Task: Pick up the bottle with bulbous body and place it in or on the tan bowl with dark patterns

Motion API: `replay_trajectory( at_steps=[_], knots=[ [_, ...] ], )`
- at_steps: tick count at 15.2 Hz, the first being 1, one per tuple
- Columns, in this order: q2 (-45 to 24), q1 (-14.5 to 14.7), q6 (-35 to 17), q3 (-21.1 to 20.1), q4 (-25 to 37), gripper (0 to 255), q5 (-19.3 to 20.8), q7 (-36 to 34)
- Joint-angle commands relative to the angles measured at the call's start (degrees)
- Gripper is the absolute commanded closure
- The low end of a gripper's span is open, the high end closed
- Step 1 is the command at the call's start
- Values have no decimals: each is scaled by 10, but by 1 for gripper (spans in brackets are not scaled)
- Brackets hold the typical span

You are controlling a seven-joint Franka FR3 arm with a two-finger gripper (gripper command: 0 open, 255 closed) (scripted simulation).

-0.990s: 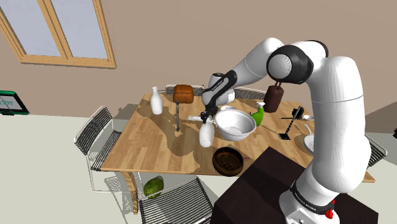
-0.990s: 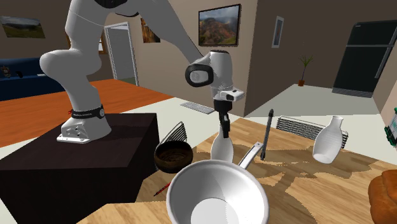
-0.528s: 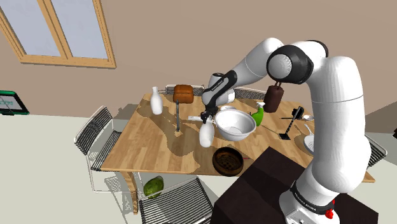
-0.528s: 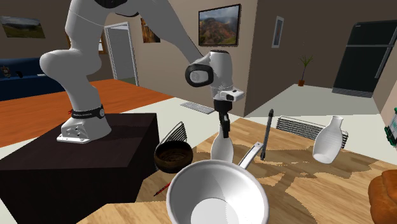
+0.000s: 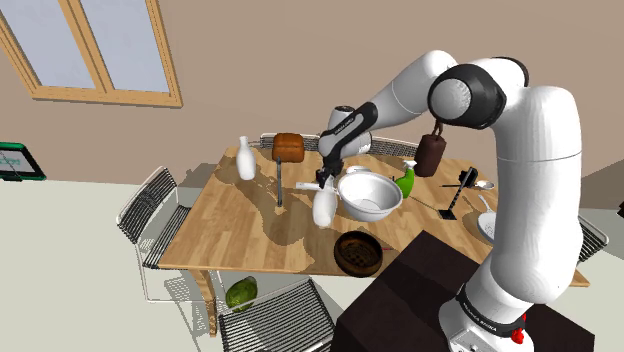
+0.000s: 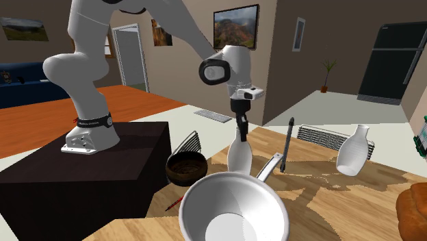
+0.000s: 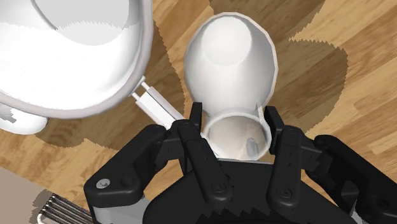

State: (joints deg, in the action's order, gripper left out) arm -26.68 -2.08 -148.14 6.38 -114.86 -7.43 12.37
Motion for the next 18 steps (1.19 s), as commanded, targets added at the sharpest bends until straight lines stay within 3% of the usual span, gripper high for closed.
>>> replay_trajectory(
  at_steps=[1,18],
  knots=[
    [12,1,11,2,-1,255,2,-1],
    [98,9,117,14,20,255,25,-18]
  ],
)
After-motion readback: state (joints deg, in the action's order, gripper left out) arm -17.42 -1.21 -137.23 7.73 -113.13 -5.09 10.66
